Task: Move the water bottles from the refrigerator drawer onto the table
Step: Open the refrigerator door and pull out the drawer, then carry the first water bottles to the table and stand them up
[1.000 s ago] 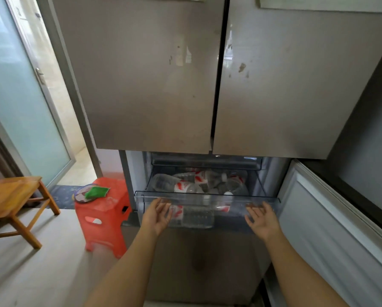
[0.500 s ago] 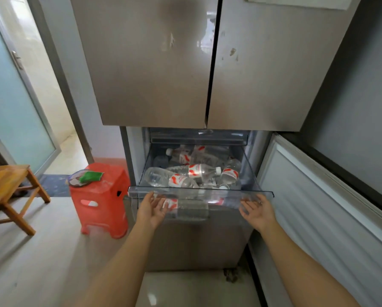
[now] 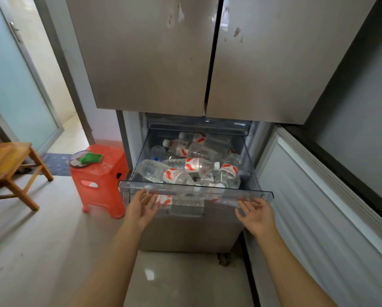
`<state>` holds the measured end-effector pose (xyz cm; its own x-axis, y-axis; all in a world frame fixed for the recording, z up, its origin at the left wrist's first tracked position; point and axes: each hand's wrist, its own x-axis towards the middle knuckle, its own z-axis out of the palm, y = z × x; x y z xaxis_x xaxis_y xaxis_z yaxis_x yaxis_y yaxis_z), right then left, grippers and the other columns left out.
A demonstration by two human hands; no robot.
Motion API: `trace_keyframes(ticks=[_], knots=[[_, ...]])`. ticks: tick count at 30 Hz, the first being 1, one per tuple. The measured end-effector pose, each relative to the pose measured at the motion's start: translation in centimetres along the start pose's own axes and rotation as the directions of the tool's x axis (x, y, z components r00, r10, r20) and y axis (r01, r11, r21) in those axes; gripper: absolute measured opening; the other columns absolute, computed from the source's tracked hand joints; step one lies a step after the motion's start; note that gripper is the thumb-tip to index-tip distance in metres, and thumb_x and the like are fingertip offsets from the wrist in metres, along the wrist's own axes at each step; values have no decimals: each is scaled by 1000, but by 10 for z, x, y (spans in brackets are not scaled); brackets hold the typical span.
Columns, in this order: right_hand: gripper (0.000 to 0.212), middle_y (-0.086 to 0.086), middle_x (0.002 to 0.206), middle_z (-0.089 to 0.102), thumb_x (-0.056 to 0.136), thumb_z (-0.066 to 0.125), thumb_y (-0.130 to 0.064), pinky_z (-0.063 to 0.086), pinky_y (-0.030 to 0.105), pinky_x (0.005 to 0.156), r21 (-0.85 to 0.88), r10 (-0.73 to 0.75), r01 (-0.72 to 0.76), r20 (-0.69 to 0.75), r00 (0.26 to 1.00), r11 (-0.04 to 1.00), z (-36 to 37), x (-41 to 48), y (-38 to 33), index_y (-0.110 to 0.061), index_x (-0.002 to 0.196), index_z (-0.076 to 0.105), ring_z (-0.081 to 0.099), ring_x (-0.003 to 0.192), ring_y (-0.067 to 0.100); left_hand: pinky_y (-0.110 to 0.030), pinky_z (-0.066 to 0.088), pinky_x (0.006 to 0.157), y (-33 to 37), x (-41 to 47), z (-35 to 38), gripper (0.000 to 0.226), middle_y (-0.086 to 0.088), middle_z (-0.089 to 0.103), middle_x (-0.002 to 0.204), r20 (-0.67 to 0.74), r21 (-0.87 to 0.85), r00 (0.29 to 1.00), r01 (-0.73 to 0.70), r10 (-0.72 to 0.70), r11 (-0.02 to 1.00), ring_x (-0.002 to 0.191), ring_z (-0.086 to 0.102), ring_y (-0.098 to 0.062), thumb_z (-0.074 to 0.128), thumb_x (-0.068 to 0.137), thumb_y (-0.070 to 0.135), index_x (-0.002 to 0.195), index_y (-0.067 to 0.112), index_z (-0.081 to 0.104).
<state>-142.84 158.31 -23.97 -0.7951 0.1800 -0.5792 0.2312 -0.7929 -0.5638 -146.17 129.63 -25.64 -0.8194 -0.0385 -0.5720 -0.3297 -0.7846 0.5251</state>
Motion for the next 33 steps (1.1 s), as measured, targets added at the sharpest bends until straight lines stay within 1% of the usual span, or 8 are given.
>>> trace_keyframes(ticks=[4, 10, 13, 16, 18, 25, 29, 33], knots=[[17, 13, 141, 41, 93, 36, -11, 32, 39, 95, -11, -12, 12, -24, 1000, 1000, 0, 1, -2, -13, 81, 48, 37, 133, 25, -29, 42, 87, -2, -7, 2, 17, -4, 56, 89, 4, 29, 1000, 0, 0, 1000, 91, 54, -16, 45, 94, 18, 80, 12, 50], [19, 12, 127, 48, 95, 33, -11, 34, 37, 94, -49, -63, 61, -38, 997, 997, -2, 4, 6, -12, 91, 52, 42, 128, 24, -34, 35, 102, -6, -10, -3, 15, -6, 55, 109, 20, 28, 999, -41, 40, 999, 111, 47, -19, 41, 96, 15, 87, 11, 53], [20, 11, 113, 54, 96, 34, -13, 36, 39, 96, -69, -62, 58, -49, 997, 996, -3, 4, 4, -12, 85, 51, 49, 113, 25, -33, 48, 89, -5, -9, -5, 15, -7, 57, 107, 43, 10, 999, -29, 29, 1000, 111, 49, -20, 41, 96, 15, 89, 10, 54], [22, 7, 77, 71, 95, 37, -18, 43, 36, 76, -247, -44, 24, -76, 996, 969, -8, 1, -3, -15, 77, 49, 56, 89, 21, -30, 57, 64, -1, -12, -5, 14, -6, 60, 94, 44, 53, 999, -16, 14, 998, 95, 58, -19, 43, 95, 17, 89, 11, 54], [22, 3, 69, 72, 96, 37, -19, 41, 34, 69, -392, -70, 29, -89, 994, 920, -11, -5, -8, -16, 79, 51, 56, 86, 18, -34, 53, 71, 4, -16, -4, 14, -5, 60, 92, 20, 185, 1000, -23, 20, 982, 86, 58, -18, 45, 94, 21, 88, 13, 55], [14, 1, 71, 71, 94, 48, -17, 45, 28, 63, -793, -225, 184, 61, 972, 580, 16, -31, -20, -14, 90, 61, 66, 70, 16, -30, 45, 66, 19, -44, 9, 15, -5, 62, 102, 220, 649, 957, -290, 191, 704, 90, 61, -21, 45, 94, 21, 103, 16, 56], [18, 3, 84, 66, 94, 47, -14, 47, 34, 79, -895, -287, 254, 150, 946, 368, 34, -36, -17, -10, 105, 61, 62, 79, 20, -24, 43, 66, 37, -52, 9, 24, -6, 62, 108, 350, 796, 906, -422, 238, 434, 88, 61, -17, 50, 92, 19, 114, 12, 56], [28, 6, 103, 63, 91, 53, -12, 43, 34, 94, -958, -310, 285, 273, 911, -5, 44, -44, -12, -5, 117, 61, 60, 98, 23, -19, 41, 67, 47, -57, 1, 16, -2, 63, 101, 482, 799, 846, -532, 231, 280, 91, 61, -16, 52, 91, 17, 106, 16, 58]])
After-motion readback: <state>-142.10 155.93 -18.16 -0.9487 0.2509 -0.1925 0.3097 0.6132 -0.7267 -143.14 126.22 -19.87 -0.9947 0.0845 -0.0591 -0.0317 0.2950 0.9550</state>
